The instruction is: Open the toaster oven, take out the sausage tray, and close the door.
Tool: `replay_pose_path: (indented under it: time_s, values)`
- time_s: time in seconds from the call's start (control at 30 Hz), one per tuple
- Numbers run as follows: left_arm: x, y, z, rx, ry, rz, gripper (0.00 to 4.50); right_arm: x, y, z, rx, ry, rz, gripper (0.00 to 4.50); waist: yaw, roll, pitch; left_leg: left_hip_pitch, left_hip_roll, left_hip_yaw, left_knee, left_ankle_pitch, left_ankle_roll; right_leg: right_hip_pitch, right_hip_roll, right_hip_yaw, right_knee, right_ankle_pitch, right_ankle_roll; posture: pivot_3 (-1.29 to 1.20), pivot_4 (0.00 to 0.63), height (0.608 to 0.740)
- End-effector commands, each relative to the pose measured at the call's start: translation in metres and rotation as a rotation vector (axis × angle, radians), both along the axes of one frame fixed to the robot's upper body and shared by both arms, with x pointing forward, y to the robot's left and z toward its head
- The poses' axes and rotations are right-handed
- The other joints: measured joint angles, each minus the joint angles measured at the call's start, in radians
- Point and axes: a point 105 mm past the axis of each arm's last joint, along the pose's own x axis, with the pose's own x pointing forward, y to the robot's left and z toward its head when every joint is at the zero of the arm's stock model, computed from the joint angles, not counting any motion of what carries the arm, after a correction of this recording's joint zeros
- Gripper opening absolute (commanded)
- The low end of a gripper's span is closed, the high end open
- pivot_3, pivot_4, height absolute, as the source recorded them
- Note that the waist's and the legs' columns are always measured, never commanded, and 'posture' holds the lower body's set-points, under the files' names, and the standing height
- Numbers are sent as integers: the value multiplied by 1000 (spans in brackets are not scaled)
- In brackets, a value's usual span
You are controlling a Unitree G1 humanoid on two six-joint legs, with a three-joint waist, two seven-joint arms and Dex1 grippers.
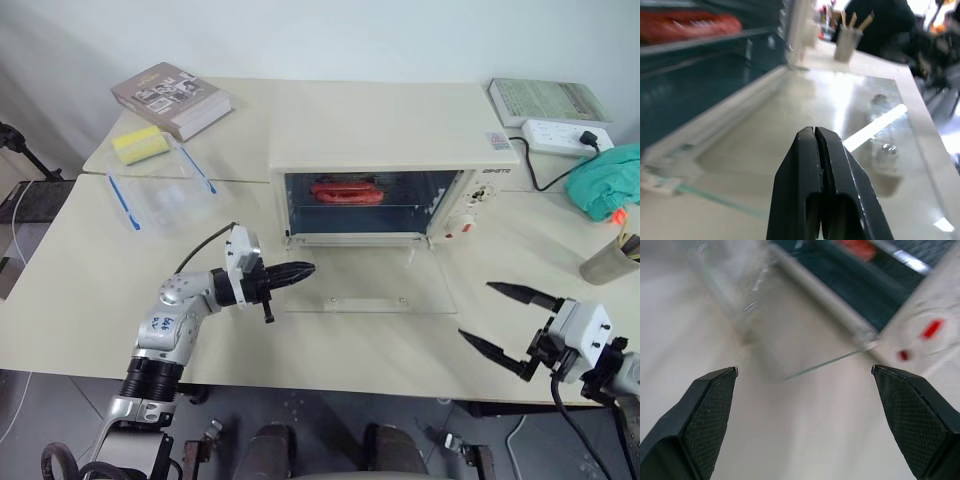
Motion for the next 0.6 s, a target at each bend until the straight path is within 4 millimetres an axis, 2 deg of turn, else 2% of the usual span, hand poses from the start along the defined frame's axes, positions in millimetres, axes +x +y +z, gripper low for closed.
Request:
replay_pose_path:
  time_s: [0.03, 0.17, 0.23, 0.27, 0.37, 0.5, 0.6]
  values:
    - [-2, 1, -3, 21, -26, -6, 48, 16, 15, 21, -16, -63, -8, 4500, 0, 0, 0, 0, 0, 0, 0, 0, 0, 0, 0, 0, 0, 0, 0, 0, 150, 740]
    - [-6, 10, -8, 28, -36, 8, 48, 61, 58, 42, -53, -190, -93, 4500, 0, 0, 0, -3, 1, 0, 3, 0, 0, -2, 0, 0, 1, 0, 0, 0, 150, 740]
    - [-8, 12, -10, 27, -59, 7, 48, 73, 72, 42, -100, -211, -112, 4500, 1, 0, 0, -4, 1, 0, 3, 0, 0, -4, 0, 1, 3, 0, 0, 0, 150, 740]
    - [-11, 13, -8, 3, -61, 7, 215, 78, 83, 44, -126, -250, -87, 4500, 4, 0, 0, -4, 0, 0, 3, 0, 0, -5, 0, 1, 4, 0, 0, 0, 150, 740]
    - [-16, 18, 7, -99, -96, 29, 850, 93, 105, 51, -236, -393, -77, 4500, 6, 0, 0, -7, 0, -1, 3, 0, 0, -9, 0, 1, 6, 0, 0, 0, 150, 740]
    - [-16, 29, 22, -149, -159, 98, 2178, 107, 109, 46, -374, -471, -109, 4500, 6, 0, 0, -14, -1, -1, 6, 0, 0, -16, -1, 1, 10, 0, 0, 0, 150, 740]
    - [-27, 53, 34, -149, -218, 164, 3115, 127, 108, 50, -529, -591, -216, 4500, -7, 0, 0, -15, -1, -1, 7, 0, 0, -17, -1, 1, 11, 0, 0, 0, 150, 740]
